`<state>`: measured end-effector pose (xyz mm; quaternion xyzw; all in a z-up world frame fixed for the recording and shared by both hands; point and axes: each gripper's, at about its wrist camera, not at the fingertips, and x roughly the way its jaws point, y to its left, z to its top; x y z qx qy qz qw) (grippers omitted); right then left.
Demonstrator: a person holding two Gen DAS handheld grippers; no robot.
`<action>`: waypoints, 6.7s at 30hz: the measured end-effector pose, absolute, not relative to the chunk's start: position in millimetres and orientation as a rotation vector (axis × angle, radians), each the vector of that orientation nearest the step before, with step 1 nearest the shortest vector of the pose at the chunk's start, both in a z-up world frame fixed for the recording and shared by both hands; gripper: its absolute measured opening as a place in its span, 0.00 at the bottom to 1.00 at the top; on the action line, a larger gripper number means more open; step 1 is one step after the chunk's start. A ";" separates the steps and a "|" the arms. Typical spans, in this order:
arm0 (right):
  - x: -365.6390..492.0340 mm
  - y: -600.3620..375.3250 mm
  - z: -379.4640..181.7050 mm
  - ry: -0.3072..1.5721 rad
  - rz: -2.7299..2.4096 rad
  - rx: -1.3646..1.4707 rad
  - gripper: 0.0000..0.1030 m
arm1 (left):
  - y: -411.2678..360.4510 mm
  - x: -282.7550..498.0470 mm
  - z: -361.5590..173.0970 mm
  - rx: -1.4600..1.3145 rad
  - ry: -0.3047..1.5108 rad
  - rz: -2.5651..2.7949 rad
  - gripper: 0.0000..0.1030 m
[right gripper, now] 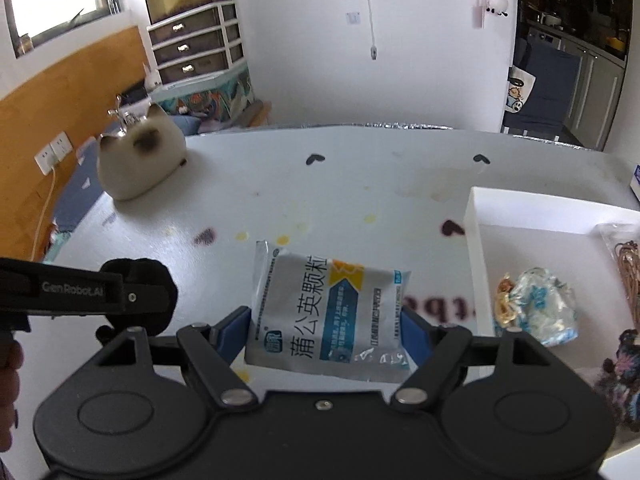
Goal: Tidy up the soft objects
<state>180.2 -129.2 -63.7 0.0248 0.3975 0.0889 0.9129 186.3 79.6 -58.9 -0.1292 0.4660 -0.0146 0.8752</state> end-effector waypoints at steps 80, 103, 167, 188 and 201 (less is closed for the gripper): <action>262.3 -372.9 -110.4 0.986 0.084 0.040 0.93 | -206.8 336.5 -87.8 -0.124 1.038 -0.285 0.65; 213.5 -370.5 -58.2 0.851 0.066 0.069 0.93 | -179.7 278.8 -37.9 -0.127 0.939 -0.324 0.70; -32.0 -361.4 28.7 0.485 0.027 0.041 1.00 | -116.5 -9.7 23.9 -0.058 0.612 -0.180 1.00; -52.0 -371.1 26.9 0.490 0.023 0.039 1.00 | -122.4 -27.0 25.4 -0.044 0.599 -0.166 1.00; -49.7 -371.5 29.0 0.493 0.030 0.037 1.00 | -123.4 -27.8 26.2 -0.044 0.600 -0.166 1.00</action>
